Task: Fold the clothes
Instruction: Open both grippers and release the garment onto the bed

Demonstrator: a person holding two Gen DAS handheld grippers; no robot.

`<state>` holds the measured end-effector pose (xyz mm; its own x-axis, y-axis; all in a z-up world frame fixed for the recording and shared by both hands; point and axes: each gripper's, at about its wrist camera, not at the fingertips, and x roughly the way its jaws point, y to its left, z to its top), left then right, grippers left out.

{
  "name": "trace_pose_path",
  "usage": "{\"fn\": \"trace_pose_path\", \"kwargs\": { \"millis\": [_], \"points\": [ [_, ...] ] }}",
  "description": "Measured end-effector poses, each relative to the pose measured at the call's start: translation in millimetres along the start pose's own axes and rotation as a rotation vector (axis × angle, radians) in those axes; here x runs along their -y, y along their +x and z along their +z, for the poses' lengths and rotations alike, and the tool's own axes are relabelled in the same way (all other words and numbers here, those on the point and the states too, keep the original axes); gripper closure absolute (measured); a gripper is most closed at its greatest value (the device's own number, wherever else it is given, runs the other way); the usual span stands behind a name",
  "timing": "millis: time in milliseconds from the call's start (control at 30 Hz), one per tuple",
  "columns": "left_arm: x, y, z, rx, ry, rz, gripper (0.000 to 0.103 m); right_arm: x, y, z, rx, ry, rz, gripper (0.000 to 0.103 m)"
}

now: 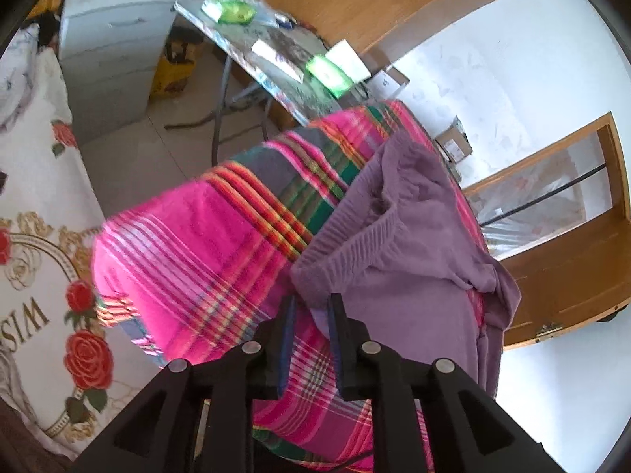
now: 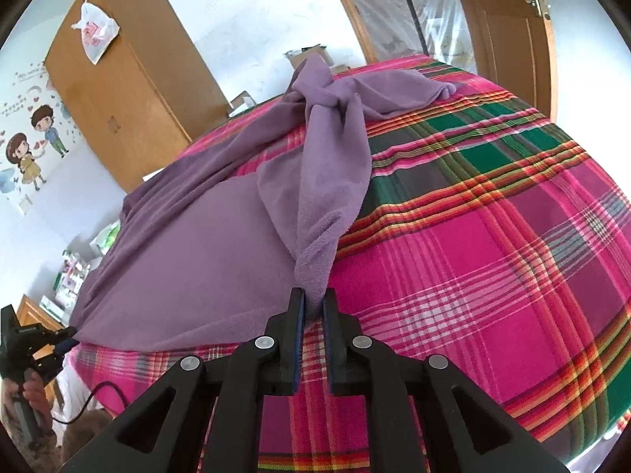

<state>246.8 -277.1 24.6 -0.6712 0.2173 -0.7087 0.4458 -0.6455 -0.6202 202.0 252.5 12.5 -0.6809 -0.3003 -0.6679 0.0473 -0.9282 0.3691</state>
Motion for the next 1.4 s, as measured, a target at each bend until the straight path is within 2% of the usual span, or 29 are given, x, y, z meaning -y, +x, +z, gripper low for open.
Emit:
{"fn": "trace_pose_path", "kwargs": {
  "millis": [100, 167, 300, 467, 633, 867, 933, 1167, 1400],
  "points": [
    [4.5, -15.2, 2.2, 0.047, 0.023, 0.01, 0.086, 4.5, -8.1, 0.8, 0.0, -0.007, 0.028, 0.089],
    [10.6, -19.8, 3.5, 0.056, 0.046, -0.004, 0.086, 9.5, -14.4, 2.2, -0.001, -0.004, 0.051, 0.079],
    [46.0, -3.5, -2.1, 0.002, 0.151, -0.046, 0.084, 23.4, -27.4, 10.7, 0.02, 0.011, 0.072, 0.077],
    [92.5, 20.1, -12.8, -0.065, 0.29, -0.104, 0.081, 36.6, -29.9, 35.8, 0.063, -0.001, 0.02, 0.077],
    [138.6, 58.8, -35.8, -0.175, 0.413, -0.138, 0.076, 40.1, -10.1, 64.2, 0.07, -0.066, -0.021, 0.077],
    [188.9, 102.0, -66.8, -0.272, 0.556, -0.155, 0.076, 45.2, 29.7, 93.4, 0.018, -0.086, -0.007, 0.076],
    [201.7, 114.8, -76.2, -0.312, 0.588, -0.161, 0.076, 46.7, 41.1, 101.6, 0.003, -0.091, -0.002, 0.073],
    [236.4, 140.5, -96.0, -0.38, 0.638, -0.211, 0.076, 36.6, 62.5, 131.7, -0.023, -0.162, -0.008, 0.071],
    [258.1, 162.0, -118.8, -0.461, 0.668, -0.242, 0.076, 33.0, 90.5, 155.1, -0.047, -0.162, 0.002, 0.071]
  ]
}}
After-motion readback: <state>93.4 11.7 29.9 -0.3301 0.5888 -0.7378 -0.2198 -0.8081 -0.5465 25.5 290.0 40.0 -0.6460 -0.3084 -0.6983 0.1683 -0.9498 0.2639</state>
